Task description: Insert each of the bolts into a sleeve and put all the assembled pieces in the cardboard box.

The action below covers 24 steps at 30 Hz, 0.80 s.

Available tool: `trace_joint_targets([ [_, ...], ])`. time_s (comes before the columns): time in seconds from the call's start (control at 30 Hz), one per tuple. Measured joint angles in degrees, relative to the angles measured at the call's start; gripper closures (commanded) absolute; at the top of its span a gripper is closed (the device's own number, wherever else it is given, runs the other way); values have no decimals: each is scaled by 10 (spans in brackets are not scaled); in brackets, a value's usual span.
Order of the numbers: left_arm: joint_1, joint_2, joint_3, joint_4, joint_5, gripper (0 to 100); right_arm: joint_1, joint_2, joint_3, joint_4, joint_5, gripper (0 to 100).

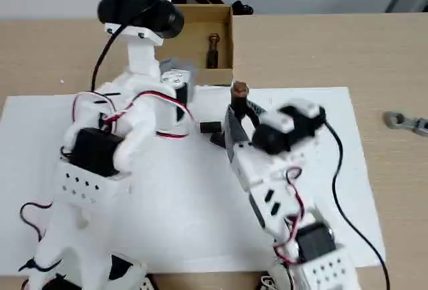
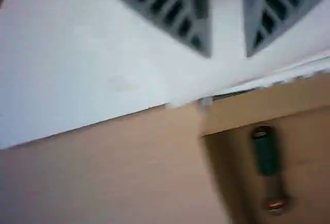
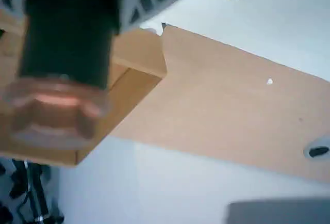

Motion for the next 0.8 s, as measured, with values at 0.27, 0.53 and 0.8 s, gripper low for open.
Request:
trace_joint_targets([
  [0.27, -85, 0, 0, 129, -51, 994, -2, 232, -105, -120, 0, 995],
  [0.53, -149, 0, 0, 170, -72, 994, -3, 486, -257, -173, 0, 991],
  [0.8, -154, -4, 19, 170, -74, 994, 19, 740, -469, -173, 0, 991],
])
